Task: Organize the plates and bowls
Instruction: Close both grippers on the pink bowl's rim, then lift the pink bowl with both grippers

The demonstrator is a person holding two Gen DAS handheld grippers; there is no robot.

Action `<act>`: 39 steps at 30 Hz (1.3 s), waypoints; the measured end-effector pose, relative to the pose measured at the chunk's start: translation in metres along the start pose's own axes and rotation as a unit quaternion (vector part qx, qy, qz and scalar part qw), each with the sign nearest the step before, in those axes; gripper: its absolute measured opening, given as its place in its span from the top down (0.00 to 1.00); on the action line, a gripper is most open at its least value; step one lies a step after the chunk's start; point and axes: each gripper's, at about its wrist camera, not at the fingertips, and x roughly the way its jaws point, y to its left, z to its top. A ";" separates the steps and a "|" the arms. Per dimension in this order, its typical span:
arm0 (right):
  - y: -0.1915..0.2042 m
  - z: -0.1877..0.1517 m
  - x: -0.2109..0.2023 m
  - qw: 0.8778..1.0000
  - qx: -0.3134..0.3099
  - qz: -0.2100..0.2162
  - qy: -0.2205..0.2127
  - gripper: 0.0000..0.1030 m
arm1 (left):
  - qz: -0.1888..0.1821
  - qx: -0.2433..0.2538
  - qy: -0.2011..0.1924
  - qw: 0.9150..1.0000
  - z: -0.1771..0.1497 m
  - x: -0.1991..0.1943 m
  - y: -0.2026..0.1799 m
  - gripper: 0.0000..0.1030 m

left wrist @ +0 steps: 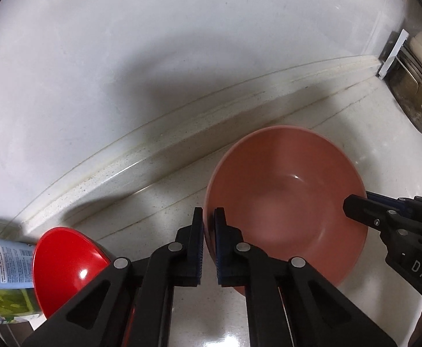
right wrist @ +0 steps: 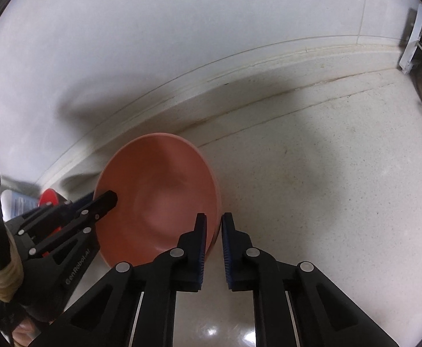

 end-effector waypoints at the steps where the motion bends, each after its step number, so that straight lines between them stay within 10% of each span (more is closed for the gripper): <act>1: 0.000 0.000 -0.002 1.000 0.001 0.000 0.000 0.89 | -0.001 -0.003 -0.001 1.000 0.000 -0.003 0.002 0.92; 39: -0.003 -0.134 -0.151 0.998 -0.016 -0.008 -0.067 0.89 | -0.062 0.009 -0.075 0.995 -0.120 -0.174 -0.054 0.92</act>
